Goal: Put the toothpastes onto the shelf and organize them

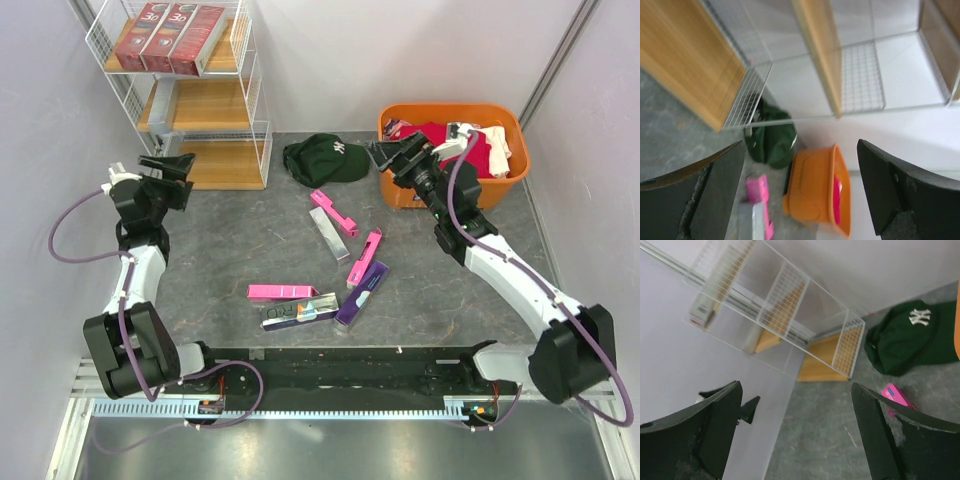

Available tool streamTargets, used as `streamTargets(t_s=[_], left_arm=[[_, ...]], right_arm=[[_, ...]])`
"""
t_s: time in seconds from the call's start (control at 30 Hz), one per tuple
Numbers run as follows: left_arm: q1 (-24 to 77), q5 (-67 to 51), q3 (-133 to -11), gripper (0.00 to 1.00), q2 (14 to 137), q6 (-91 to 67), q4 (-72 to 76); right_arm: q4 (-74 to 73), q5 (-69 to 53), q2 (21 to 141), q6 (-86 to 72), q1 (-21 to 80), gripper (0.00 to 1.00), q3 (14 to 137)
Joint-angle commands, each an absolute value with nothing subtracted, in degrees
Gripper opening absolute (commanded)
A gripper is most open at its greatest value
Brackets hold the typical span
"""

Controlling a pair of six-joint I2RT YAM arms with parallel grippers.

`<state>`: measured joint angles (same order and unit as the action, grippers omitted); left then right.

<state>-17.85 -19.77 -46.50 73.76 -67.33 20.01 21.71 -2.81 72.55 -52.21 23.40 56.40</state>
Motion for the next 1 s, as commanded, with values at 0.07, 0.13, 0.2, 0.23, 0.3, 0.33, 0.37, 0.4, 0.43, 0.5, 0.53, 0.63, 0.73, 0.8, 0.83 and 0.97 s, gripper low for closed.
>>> streamTargets(t_s=[0.07,0.13,0.2,0.23,0.3,0.33,0.37,0.4,0.43,0.5,0.53,0.63,0.73,0.8,0.83,0.97], left_arm=[[-17.31,-30.93,-45.35,1.00,71.80,-55.38,10.47],[-17.14,-33.91,-44.91,1.00,72.85,-53.62,9.58],[-16.96,-35.24,-44.56,1.00,73.47,-51.78,7.48],[-16.96,-36.38,-44.21,1.00,74.00,-51.25,6.86],[-16.70,-37.52,-43.34,1.00,74.44,-49.76,5.28],[-16.61,-37.79,-43.16,1.00,74.70,-49.22,4.49],[-16.52,-37.97,-42.89,1.00,75.14,-48.44,3.70],[-16.52,-38.49,-42.37,1.00,75.41,-48.17,3.34],[-16.61,-38.67,-42.19,1.00,75.67,-48.16,3.08],[-16.44,-39.46,-41.75,0.99,76.29,-47.29,2.47],[-16.35,-39.46,-41.66,0.99,76.38,-47.02,2.20],[-16.26,-39.99,-41.05,0.99,76.90,-46.58,1.85],[-16.17,-40.52,-40.78,0.99,76.99,-45.88,1.50],[-16.26,-40.43,-40.69,0.99,77.34,-45.26,0.97],[-16.17,-40.34,-40.61,0.99,77.43,-44.92,0.79],[-16.17,-39.64,-40.25,0.99,77.52,-44.82,0.79]], right_arm=[[12.58,-11.15,79.35,-46.16,23.90,0.98,63.71],[8.73,-12.65,83.21,-42.04,24.43,0.98,66.69],[5.29,-13.79,85.94,-39.21,25.74,0.98,69.07],[1.97,-13.97,88.74,-37.55,26.36,0.98,71.52],[-4.17,-13.54,92.96,-33.06,28.47,0.98,75.65],[-6.31,-12.93,94.38,-31.65,29.35,0.98,76.98],[-8.07,-12.22,95.70,-28.86,31.01,0.98,78.38],[-11.22,-10.82,98.41,-27.61,31.98,0.98,80.66],[-12.90,-10.03,99.74,-26.38,32.78,0.98,81.90],[-17.90,-6.53,103.86,-23.30,35.06,0.98,85.49],[-19.23,-5.55,105.28,-22.25,35.59,0.98,86.56],[-23.46,-2.56,110.38,-19.78,37.18,0.98,89.99],[-27.15,-1.85,114.86,-18.11,37.44,0.94,93.07],[-28.73,-0.97,116.89,-17.67,37.44,0.93,94.30],[-28.83,-0.36,117.16,-17.49,37.53,0.93,94.22],[-28.83,1.58,118.56,-17.05,37.53,0.94,94.04]])
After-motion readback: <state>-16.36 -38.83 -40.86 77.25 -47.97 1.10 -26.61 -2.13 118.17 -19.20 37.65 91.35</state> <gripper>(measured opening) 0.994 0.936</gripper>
